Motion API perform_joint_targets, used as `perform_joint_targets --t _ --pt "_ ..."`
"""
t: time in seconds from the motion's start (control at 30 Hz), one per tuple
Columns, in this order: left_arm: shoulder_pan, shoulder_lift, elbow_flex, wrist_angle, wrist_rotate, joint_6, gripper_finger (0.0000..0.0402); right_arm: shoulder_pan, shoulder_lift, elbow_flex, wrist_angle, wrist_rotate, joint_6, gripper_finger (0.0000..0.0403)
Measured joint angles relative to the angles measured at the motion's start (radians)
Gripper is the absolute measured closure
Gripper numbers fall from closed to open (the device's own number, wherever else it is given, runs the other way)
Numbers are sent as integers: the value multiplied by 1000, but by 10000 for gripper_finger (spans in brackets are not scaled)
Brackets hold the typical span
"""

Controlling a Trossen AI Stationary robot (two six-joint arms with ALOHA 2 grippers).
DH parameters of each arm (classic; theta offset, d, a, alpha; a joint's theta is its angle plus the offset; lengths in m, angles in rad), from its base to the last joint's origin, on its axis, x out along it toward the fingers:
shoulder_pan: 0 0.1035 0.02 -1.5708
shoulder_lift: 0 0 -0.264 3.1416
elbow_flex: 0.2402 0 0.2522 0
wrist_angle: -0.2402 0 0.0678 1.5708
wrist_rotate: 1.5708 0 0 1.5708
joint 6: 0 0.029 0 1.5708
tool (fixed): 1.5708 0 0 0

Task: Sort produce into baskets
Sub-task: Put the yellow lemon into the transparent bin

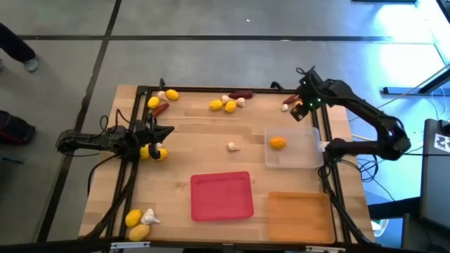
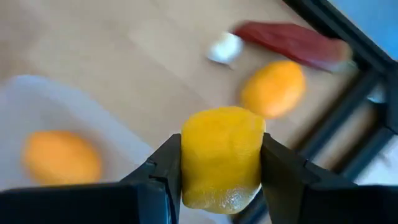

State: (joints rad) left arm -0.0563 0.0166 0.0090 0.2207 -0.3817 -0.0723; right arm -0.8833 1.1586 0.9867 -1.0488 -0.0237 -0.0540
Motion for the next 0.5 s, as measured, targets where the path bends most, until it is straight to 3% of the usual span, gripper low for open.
perform_joint_targets --t 0.17,0.5 --pt "0 0 0 0 0 1 394 98 -54 0 -25 -91 21 251" --pt "0 0 0 0 0 -4 394 354 -64 0 -70 -92 69 251"
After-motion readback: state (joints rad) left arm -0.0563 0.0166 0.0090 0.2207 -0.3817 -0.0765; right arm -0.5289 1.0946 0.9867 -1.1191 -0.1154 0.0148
